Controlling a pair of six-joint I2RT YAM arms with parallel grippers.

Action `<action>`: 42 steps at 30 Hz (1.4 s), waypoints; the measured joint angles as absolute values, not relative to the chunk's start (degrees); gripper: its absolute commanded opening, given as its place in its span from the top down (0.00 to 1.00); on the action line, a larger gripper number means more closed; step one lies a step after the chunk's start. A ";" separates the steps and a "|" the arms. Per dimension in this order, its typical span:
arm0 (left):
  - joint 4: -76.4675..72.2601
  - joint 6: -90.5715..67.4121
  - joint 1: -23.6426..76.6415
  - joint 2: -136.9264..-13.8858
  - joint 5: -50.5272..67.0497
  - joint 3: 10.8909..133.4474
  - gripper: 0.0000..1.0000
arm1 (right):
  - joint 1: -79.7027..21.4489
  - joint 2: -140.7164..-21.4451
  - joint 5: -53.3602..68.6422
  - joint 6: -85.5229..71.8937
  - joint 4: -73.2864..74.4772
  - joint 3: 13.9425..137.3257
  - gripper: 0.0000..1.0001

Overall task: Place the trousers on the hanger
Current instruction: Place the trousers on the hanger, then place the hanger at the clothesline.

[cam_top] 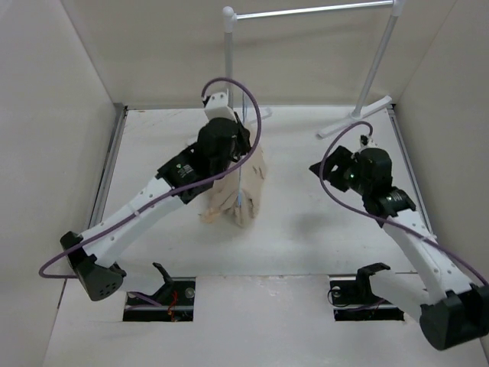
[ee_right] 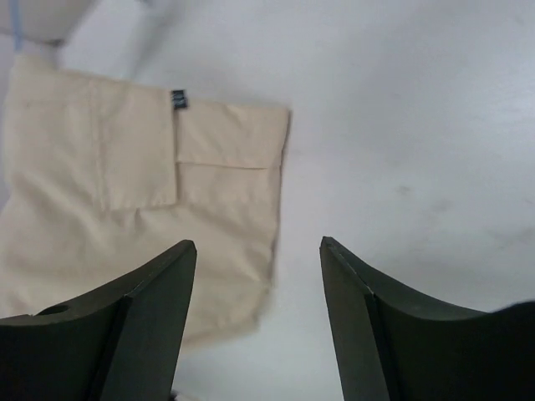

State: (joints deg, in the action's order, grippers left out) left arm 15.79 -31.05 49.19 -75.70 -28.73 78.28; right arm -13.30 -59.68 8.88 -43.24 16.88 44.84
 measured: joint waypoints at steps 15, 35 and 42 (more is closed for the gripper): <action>21.37 -26.61 49.21 -84.51 -17.61 100.27 0.99 | -35.14 -60.03 20.21 -39.40 5.52 66.92 0.26; 18.63 -26.83 49.56 -84.55 -17.30 98.91 0.46 | -40.03 -69.78 21.04 -43.22 -0.62 66.72 0.94; 12.69 -26.83 45.43 -75.96 -19.33 93.78 0.00 | -34.83 -71.50 23.42 -45.50 -0.38 69.69 0.96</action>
State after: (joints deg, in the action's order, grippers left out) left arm 12.69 -26.83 45.43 -75.96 -19.33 93.78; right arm -34.83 -71.50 23.42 -45.50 -0.38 69.69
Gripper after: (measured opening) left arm 0.791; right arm 0.110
